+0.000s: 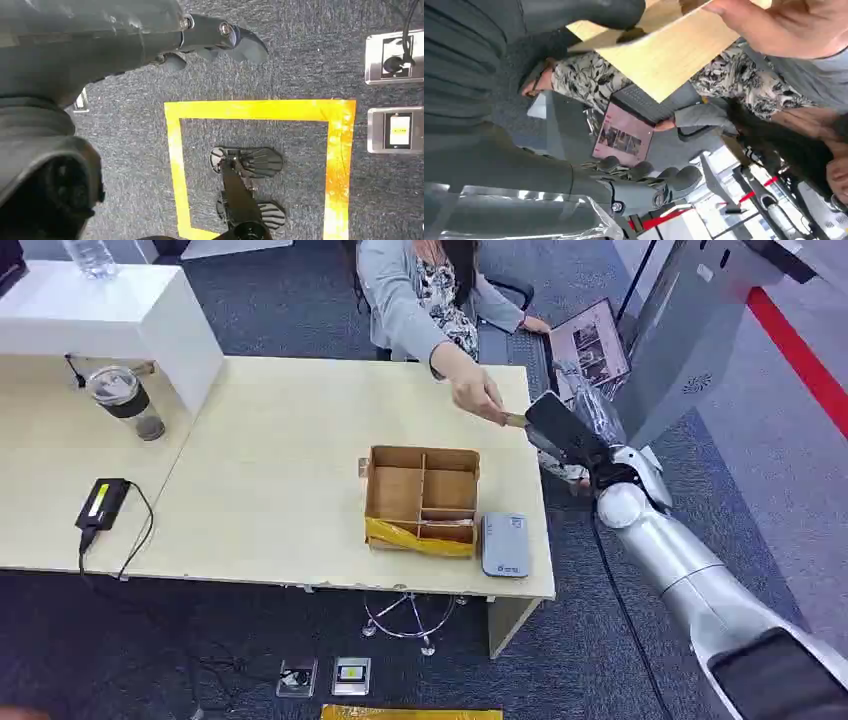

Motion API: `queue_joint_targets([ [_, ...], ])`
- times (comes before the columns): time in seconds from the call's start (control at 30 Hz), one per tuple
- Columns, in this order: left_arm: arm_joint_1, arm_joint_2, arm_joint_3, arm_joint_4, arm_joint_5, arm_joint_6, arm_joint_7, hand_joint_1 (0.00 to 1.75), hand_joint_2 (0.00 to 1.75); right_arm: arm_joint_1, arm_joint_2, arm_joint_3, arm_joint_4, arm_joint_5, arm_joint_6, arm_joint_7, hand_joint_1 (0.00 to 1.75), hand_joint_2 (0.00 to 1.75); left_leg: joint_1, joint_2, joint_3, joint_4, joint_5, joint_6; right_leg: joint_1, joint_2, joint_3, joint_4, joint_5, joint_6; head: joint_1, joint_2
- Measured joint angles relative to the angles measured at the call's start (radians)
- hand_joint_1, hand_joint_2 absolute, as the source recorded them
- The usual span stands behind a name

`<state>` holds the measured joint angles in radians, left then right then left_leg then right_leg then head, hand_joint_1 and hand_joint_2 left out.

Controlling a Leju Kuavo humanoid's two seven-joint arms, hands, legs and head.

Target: Pass the card to the sensor for recognition and then transmit it.

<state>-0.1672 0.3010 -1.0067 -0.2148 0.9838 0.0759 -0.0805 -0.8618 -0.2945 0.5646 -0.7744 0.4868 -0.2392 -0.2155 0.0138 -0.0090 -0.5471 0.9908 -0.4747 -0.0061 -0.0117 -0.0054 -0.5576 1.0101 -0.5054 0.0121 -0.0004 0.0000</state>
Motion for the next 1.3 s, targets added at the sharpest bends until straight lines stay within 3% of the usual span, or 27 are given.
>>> queue_joint_targets([
  [0.2, 0.000, 0.000, -0.003, 0.000, 0.018, 0.000, 0.000, 0.00, 0.00, 0.000, 0.001, -0.005, -0.025, -0.035, 0.034, 0.005, 1.75, 1.75, 0.000, 0.000, 0.000, 0.000, 0.000, 0.000, 0.000, 0.000, 0.000, 0.000, 0.000, 0.000, 0.000, 0.000],
  [0.97, 0.000, 0.000, -0.004, 0.000, 0.023, 0.001, -0.001, 0.00, 0.00, 0.001, 0.003, -0.029, -0.038, -0.048, 0.016, -0.003, 1.75, 1.75, 0.000, 0.000, 0.000, 0.000, 0.000, 0.000, 0.000, 0.000, 0.000, 0.000, 0.000, 0.000, 0.000, 0.000],
  [1.3, 0.001, 0.001, -0.004, 0.000, 0.036, 0.001, -0.001, 0.00, 0.00, 0.078, -0.040, -0.032, -0.038, -0.030, 0.024, -0.003, 1.75, 1.75, 0.000, 0.000, 0.000, 0.000, 0.000, 0.000, 0.000, 0.000, 0.000, 0.000, 0.000, 0.000, 0.000, 0.000],
])
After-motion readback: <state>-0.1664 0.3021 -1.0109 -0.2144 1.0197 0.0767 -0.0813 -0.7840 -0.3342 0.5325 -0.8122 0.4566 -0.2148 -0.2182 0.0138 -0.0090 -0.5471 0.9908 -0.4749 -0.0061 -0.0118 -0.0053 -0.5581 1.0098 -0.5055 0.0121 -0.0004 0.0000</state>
